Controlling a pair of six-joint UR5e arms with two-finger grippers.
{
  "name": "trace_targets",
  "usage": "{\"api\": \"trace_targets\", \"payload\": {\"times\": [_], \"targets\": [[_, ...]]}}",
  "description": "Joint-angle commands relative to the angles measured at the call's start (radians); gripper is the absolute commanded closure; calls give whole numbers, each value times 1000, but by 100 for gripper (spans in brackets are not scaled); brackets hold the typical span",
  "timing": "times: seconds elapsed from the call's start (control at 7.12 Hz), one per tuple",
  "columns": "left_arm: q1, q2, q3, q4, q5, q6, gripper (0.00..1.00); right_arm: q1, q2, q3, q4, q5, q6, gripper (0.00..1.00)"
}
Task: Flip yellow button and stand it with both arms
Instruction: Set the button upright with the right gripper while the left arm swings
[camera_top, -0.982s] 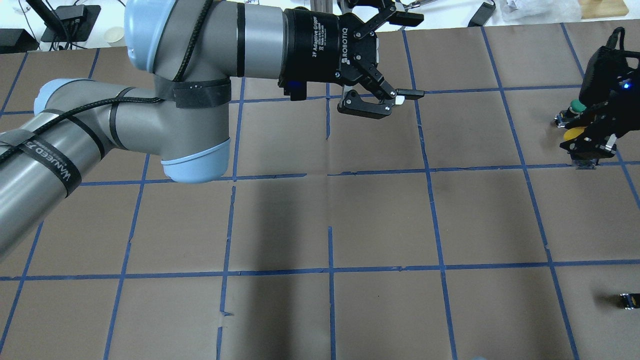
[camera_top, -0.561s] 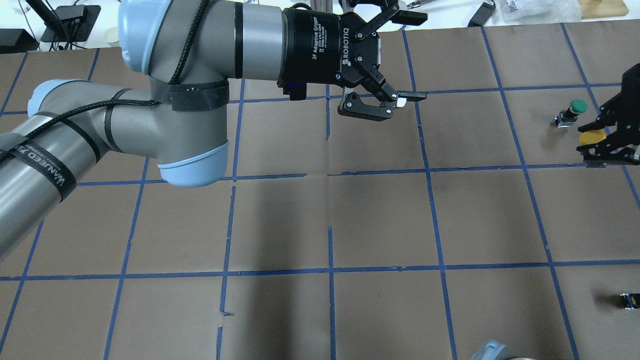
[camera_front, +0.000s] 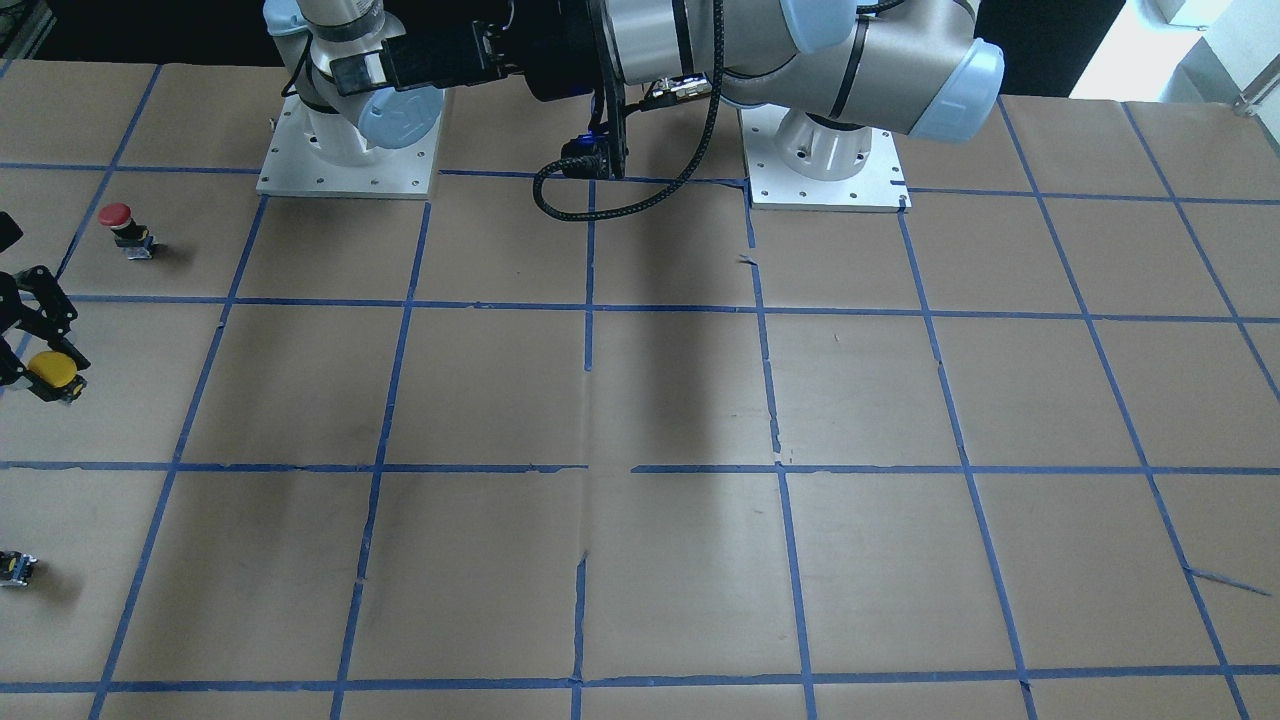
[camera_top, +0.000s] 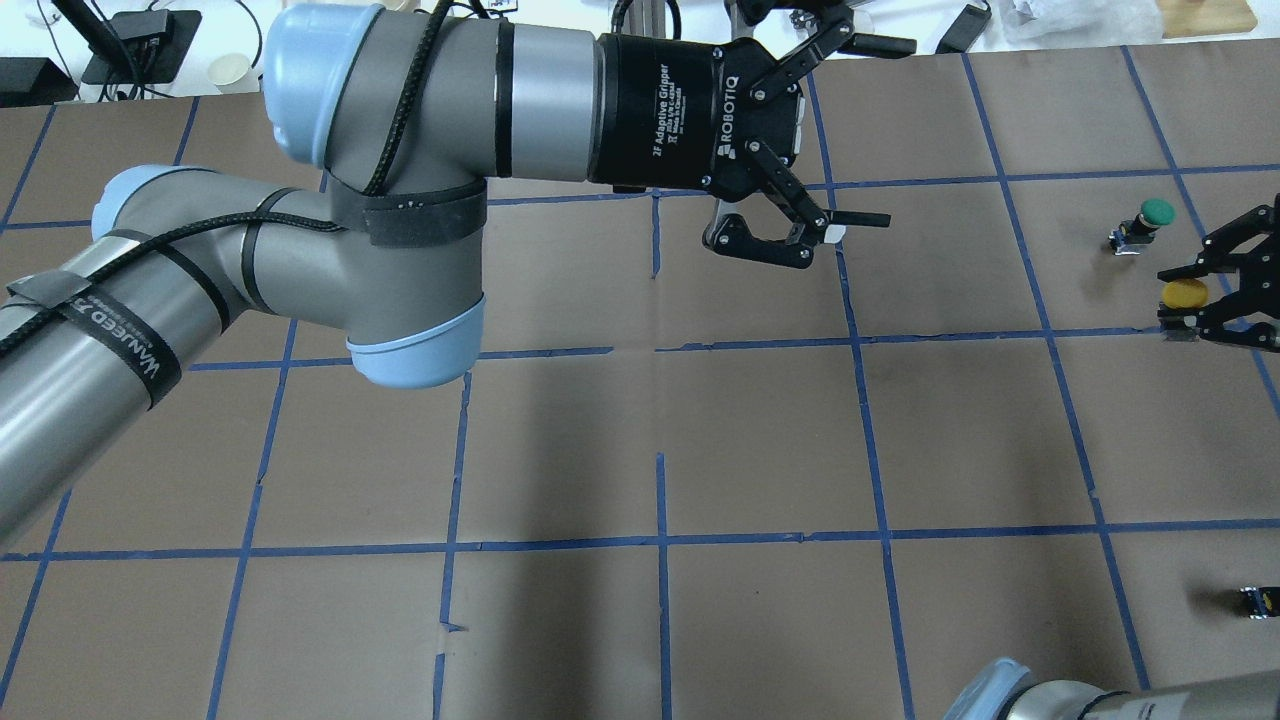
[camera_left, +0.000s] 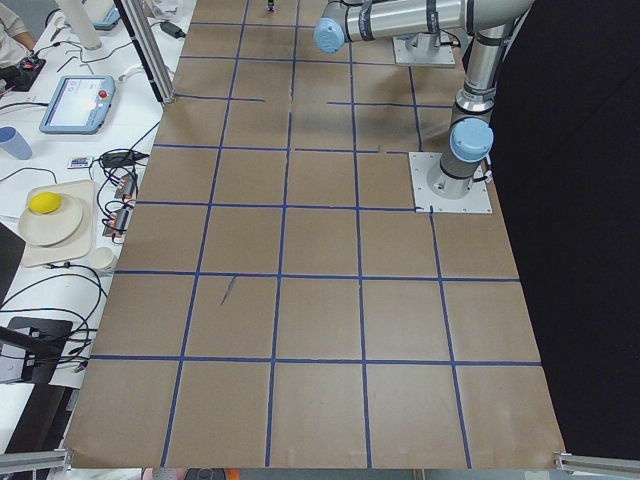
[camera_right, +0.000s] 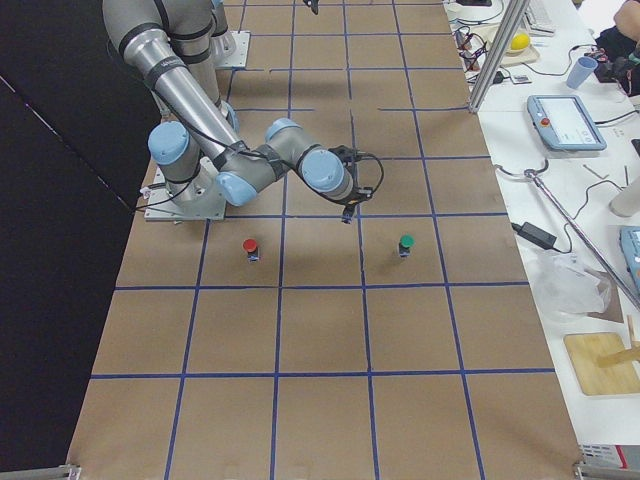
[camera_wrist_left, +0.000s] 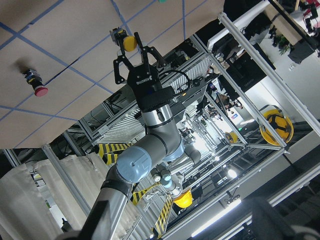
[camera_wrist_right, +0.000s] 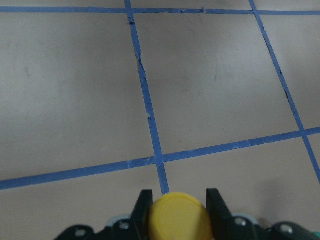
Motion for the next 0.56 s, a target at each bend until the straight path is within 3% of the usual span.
{"api": "trace_targets", "payload": {"times": [0.0, 0.28, 0.42], "targets": [[4, 27, -17, 71, -63, 161, 1, -57, 66, -5, -4, 50, -89, 94], [2, 67, -19, 71, -121, 227, 1, -83, 98, -5, 13, 83, -165, 94], [6, 79, -17, 57, -124, 12, 1, -92, 100, 0, 68, 83, -182, 95]]}}
